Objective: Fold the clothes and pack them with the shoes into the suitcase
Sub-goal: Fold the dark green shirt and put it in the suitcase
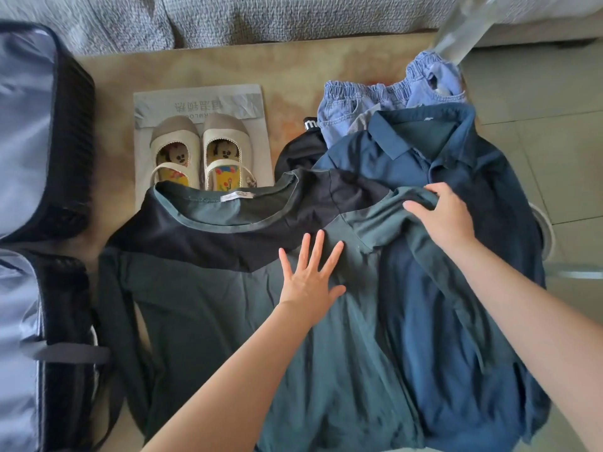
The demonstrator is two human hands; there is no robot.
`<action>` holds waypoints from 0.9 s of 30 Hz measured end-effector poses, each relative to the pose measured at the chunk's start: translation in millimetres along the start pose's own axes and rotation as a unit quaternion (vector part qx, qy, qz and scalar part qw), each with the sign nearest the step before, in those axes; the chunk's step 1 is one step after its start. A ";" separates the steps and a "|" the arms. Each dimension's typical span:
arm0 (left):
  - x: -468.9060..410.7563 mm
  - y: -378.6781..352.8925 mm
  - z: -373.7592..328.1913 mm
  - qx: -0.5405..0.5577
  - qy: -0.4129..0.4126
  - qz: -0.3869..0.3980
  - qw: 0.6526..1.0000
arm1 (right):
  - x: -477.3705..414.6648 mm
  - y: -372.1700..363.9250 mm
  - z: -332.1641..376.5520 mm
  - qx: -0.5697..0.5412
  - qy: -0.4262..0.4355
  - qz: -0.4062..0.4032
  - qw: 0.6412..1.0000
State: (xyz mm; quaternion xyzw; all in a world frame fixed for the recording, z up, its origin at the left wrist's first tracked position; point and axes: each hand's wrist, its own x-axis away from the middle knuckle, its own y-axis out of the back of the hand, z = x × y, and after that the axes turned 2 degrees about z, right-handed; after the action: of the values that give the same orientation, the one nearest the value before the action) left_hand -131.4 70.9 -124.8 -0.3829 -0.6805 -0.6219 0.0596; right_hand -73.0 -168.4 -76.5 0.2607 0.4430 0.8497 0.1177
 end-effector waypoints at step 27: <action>-129.3 124.2 3.4 0.077 0.070 -0.240 0.965 | 46.1 33.8 -100.8 -0.057 -0.052 -0.024 0.997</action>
State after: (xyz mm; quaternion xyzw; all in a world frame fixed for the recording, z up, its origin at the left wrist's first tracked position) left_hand 34.3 7.8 -98.1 -0.1579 -0.7926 -0.5888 -0.0150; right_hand -165.7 -237.8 -80.9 0.2870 0.3928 0.8558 0.1758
